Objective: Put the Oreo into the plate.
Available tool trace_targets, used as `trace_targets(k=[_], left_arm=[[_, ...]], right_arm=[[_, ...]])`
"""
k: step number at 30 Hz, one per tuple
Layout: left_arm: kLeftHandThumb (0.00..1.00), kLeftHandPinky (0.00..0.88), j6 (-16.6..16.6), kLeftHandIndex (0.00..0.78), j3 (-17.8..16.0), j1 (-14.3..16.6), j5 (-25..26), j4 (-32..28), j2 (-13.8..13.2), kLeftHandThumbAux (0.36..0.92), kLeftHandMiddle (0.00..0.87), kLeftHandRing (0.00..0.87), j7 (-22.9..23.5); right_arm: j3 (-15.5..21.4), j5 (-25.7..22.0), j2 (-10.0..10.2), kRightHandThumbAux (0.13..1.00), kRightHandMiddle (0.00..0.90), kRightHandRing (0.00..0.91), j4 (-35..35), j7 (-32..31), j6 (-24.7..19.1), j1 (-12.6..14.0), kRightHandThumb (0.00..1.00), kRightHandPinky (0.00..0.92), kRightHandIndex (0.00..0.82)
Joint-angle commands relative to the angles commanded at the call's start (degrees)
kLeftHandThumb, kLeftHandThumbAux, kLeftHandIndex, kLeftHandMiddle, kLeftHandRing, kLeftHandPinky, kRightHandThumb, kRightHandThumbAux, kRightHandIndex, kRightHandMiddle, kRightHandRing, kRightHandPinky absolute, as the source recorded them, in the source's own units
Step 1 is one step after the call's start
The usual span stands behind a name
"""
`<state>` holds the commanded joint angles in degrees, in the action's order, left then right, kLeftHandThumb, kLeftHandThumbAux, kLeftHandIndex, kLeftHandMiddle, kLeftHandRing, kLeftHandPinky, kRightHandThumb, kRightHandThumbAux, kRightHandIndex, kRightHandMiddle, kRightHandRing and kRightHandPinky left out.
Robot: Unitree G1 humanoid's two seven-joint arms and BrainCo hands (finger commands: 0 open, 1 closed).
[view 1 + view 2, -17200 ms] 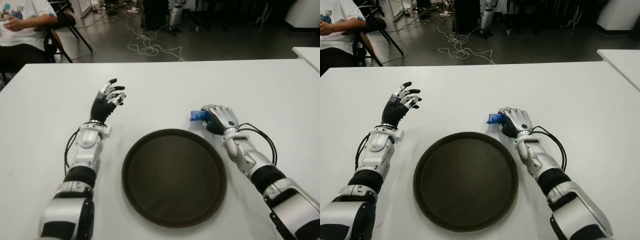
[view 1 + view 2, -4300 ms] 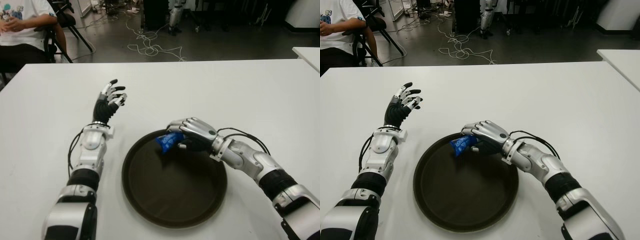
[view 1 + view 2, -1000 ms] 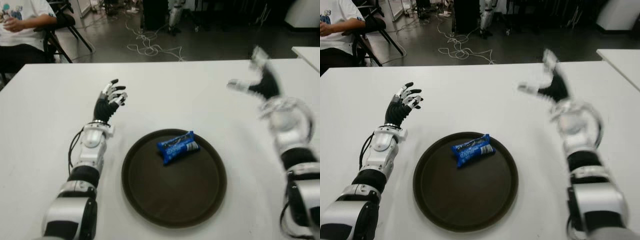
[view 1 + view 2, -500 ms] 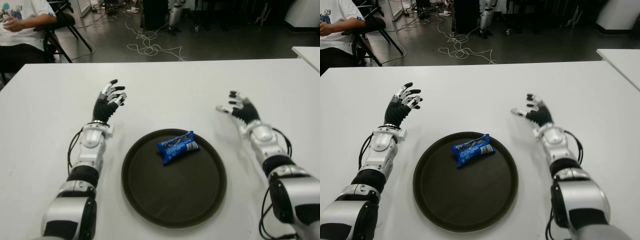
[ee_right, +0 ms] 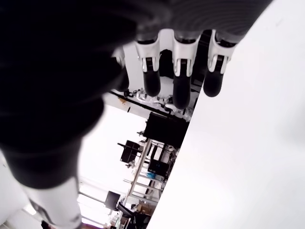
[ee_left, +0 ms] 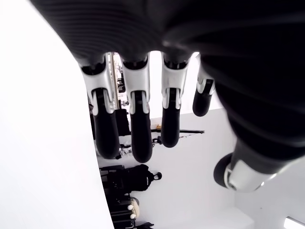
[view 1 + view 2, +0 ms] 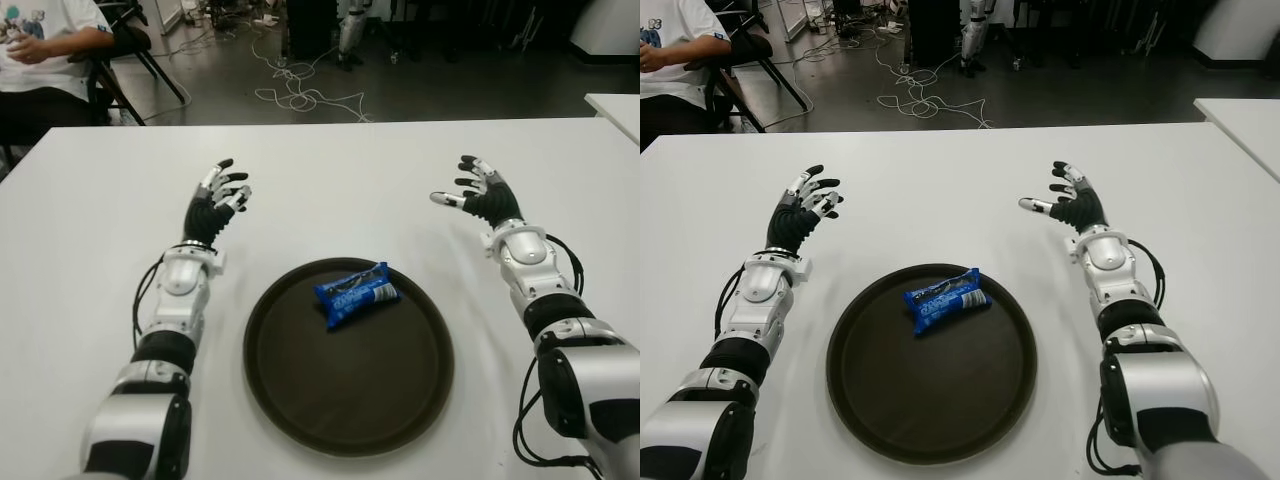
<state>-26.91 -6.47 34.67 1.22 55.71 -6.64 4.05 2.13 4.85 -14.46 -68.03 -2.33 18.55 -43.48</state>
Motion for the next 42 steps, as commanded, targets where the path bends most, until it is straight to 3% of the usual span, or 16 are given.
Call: trace_targets(k=[5,14,19,26,31,35,42], left_arm=[[0.257,0.417,-0.6,0.14,0.1,0.3,-0.2,0.7,-0.1,0.628,0.269,0.325,0.0],[0.253,0.421,-1.1,0.139,-0.1,0.8,0.2,1.7,-0.2,0.625,0.262,0.323,0.7],[0.262,0.423,-1.0,0.14,-0.3,0.9,0.1,1.8,-0.1,0.635,0.264,0.326,0.2],[0.255,0.419,-1.1,0.143,-0.4,0.8,-0.1,1.8,0.0,0.635,0.263,0.327,0.0],[0.249,0.418,-1.6,0.138,-0.3,0.5,-0.2,1.5,0.1,0.635,0.263,0.325,-0.1],[0.268,0.426,-2.2,0.134,-0.4,0.2,0.0,1.2,0.1,0.639,0.264,0.326,0.1],[0.256,0.417,-1.7,0.134,-0.5,-0.1,0.2,0.9,-0.1,0.632,0.255,0.319,0.7]], right_arm=[[0.1,-0.7,0.0,0.801,0.143,0.17,5.1,-0.6,-2.8,-1.4,0.0,0.203,0.09],[1.5,-2.8,0.6,0.825,0.185,0.211,14.1,-2.2,-5.0,1.2,0.0,0.265,0.116],[2.5,-5.1,4.7,0.837,0.211,0.242,19.6,-1.1,-5.6,6.2,0.039,0.302,0.134],[2.8,-4.6,6.4,0.84,0.22,0.254,15.4,0.2,-3.7,7.2,0.068,0.31,0.142],[3.0,-3.2,4.7,0.845,0.215,0.249,7.2,1.7,-3.6,4.2,0.032,0.303,0.136],[2.2,-2.0,4.1,0.848,0.204,0.244,5.8,2.4,-5.4,2.0,0.01,0.298,0.13],[1.1,-0.6,3.9,0.848,0.195,0.239,5.8,3.8,-4.8,2.1,0.009,0.293,0.132]])
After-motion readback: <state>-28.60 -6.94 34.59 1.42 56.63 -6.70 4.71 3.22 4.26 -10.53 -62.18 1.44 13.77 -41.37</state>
